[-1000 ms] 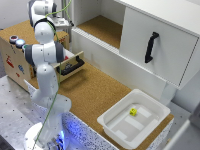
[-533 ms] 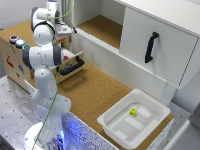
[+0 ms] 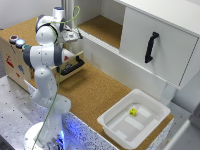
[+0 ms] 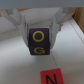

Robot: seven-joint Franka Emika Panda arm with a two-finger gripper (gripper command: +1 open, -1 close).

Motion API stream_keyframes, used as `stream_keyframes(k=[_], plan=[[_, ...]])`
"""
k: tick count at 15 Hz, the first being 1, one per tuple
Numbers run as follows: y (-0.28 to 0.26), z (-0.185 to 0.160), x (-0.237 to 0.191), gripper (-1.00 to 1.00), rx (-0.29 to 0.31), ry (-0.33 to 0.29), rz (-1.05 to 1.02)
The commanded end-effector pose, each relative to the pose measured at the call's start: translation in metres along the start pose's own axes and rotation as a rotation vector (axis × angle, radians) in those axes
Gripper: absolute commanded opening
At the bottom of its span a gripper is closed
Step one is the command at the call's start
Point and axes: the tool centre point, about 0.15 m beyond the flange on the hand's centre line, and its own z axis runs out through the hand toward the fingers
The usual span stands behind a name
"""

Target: Go towards the box and place the purple object

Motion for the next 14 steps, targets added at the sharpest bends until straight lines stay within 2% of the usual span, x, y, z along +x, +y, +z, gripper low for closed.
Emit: stream_keyframes(k=[1, 2, 7, 11, 14], plan=[[0.021, 0.017, 0.018, -1.0, -0.002, -0.048, -0.06], [0.021, 0.017, 0.018, 1.0, -0.014, -0.06, -0.059], [0.015, -0.017, -0.001, 1.0, -0.031, -0.033, -0.047], [-0.012, -0.063, -0.015, 1.0, -0.046, 0.045, -0.032], [-0.036, -0.081, -0.029, 1.0, -0.036, 0.055, -0.022]])
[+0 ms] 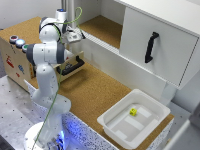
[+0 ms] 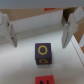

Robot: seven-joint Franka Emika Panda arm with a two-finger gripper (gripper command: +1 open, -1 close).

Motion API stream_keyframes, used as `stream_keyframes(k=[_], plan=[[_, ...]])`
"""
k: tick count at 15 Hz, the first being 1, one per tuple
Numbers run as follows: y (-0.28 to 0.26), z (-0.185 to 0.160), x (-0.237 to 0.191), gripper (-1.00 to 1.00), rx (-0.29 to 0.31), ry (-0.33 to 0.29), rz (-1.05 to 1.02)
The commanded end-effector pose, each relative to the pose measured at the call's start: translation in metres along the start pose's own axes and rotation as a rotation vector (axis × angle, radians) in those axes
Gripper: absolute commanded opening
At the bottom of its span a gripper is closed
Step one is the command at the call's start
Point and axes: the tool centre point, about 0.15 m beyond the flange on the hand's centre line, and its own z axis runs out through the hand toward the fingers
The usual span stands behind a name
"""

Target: Go towards the box and place the purple object

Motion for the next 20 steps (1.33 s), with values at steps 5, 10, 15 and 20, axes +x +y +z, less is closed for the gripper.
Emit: stream_keyframes(k=[5, 10, 15, 20], plan=[[-0.058, -0.068, -0.049, 1.0, -0.04, 0.074, 0.118], [-0.059, -0.062, -0.104, 1.0, 0.004, 0.107, 0.4], [-0.064, -0.06, -0.19, 1.0, -0.043, 0.226, 0.594], [-0.053, -0.063, -0.271, 1.0, -0.102, 0.261, 0.716]])
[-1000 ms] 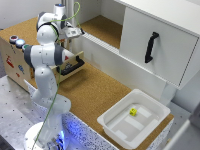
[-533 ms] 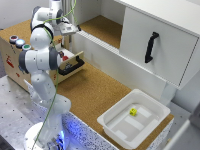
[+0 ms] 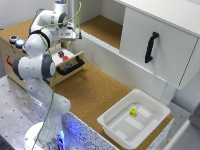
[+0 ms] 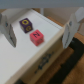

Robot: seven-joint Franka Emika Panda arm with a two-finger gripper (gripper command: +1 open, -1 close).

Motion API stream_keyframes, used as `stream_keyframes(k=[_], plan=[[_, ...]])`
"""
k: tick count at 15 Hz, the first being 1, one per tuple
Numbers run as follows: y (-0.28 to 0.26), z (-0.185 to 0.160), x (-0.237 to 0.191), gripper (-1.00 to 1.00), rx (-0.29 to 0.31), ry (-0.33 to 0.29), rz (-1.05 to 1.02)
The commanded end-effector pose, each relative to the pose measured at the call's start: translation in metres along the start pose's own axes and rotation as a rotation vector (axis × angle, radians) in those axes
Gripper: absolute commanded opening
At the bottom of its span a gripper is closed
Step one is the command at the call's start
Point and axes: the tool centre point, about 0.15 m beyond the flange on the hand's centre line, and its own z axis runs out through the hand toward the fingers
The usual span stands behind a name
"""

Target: Go towards the box and place the purple object

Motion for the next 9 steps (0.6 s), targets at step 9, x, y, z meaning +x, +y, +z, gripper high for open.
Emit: stream_keyframes(k=[9], plan=[[0.24, -0.027, -0.172, 1.0, -0.171, 0.193, 0.467]])
